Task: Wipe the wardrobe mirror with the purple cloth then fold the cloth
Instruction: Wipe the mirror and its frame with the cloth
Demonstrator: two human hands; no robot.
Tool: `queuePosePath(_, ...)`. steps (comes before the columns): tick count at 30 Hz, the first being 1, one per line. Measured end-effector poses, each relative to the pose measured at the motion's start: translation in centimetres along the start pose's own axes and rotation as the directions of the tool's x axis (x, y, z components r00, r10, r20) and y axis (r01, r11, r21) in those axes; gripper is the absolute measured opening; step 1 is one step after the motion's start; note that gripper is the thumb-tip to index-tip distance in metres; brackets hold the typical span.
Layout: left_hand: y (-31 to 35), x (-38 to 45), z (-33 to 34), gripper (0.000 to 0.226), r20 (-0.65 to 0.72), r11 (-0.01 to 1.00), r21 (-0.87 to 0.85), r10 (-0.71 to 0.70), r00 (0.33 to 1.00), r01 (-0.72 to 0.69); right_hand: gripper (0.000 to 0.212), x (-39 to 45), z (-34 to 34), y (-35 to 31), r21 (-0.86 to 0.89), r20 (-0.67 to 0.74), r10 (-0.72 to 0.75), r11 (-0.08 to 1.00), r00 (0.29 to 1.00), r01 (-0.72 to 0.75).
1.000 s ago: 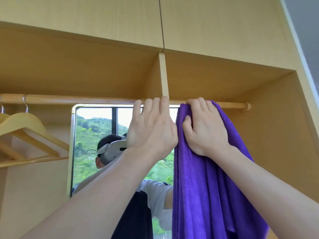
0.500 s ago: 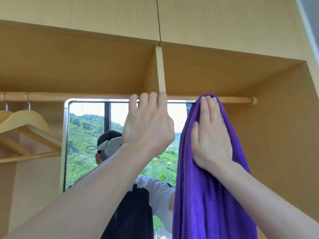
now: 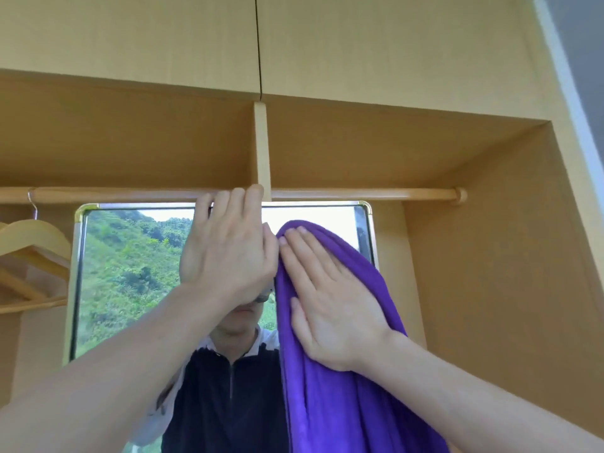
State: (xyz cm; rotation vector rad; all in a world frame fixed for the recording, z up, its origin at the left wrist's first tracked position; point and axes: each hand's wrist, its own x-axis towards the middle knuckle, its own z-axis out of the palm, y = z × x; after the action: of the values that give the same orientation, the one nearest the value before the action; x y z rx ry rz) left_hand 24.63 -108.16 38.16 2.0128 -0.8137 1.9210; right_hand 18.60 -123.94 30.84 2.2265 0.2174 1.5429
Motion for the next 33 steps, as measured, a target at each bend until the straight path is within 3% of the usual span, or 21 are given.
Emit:
queuePosePath(3,0.0,-0.1,0.1,0.045,-0.004,1.0,-0.014,-0.001,1.0,0.001,0.071,-0.2,-1.0,2.1,-0.075,0.042,-0.102,0.992,0.994,0.105)
queuePosePath(8,-0.1,-0.1,0.4,0.048,-0.014,0.999,-0.045,-0.003,1.0,0.003,0.071,-1.9,-1.8,4.1,-0.017,0.0,0.228,0.973,0.974,-0.228)
queuePosePath(11,-0.1,-0.1,0.4,0.048,-0.012,0.999,-0.043,-0.006,1.0,0.006,0.071,-3.5,-0.7,2.0,0.02,-0.036,0.345,0.939,0.938,-0.344)
queuePosePath(13,-0.1,-0.1,0.3,0.047,0.002,0.999,-0.032,-0.009,1.0,0.009,0.07,-4.6,0.0,0.5,-0.002,-0.034,0.277,0.961,0.96,-0.278)
queuePosePath(17,0.0,-0.1,0.1,0.044,0.018,1.0,0.004,-0.005,1.0,0.005,0.07,-5.1,0.3,0.7,-0.111,0.043,-0.061,0.992,0.997,0.066)
queuePosePath(19,0.1,-0.1,0.1,0.044,0.022,1.0,0.012,-0.01,1.0,0.01,0.07,-3.9,-0.1,1.7,-0.144,0.037,-0.078,0.986,0.996,0.083)
queuePosePath(23,0.0,-0.2,0.1,0.04,0.021,1.0,0.03,-0.006,1.0,0.006,0.072,-1.6,-1.0,3.6,-0.057,0.042,0.128,0.99,0.991,-0.126)
queuePosePath(27,-0.1,-0.2,0.1,0.038,0.019,0.999,0.033,0.003,1.0,-0.004,0.07,-1.8,-0.4,2.0,0.037,-0.041,0.343,0.939,0.938,-0.342)
queuePosePath(29,-0.1,-0.2,0.2,0.035,0.008,1.0,0.03,0.002,1.0,-0.002,0.071,-2.7,0.3,-0.2,0.076,-0.035,0.23,0.971,0.972,-0.227)
queuePosePath(31,-0.2,-0.2,0.2,0.031,-0.002,1.0,0.026,0.004,1.0,-0.004,0.072,-4.1,1.2,-1.9,0.06,0.028,-0.099,0.993,0.995,0.097)
queuePosePath(33,-0.2,-0.2,0.2,0.029,-0.001,1.0,0.029,0.01,1.0,-0.01,0.074,-5.0,1.2,-1.7,0.009,0.105,-0.375,0.927,0.921,0.376)
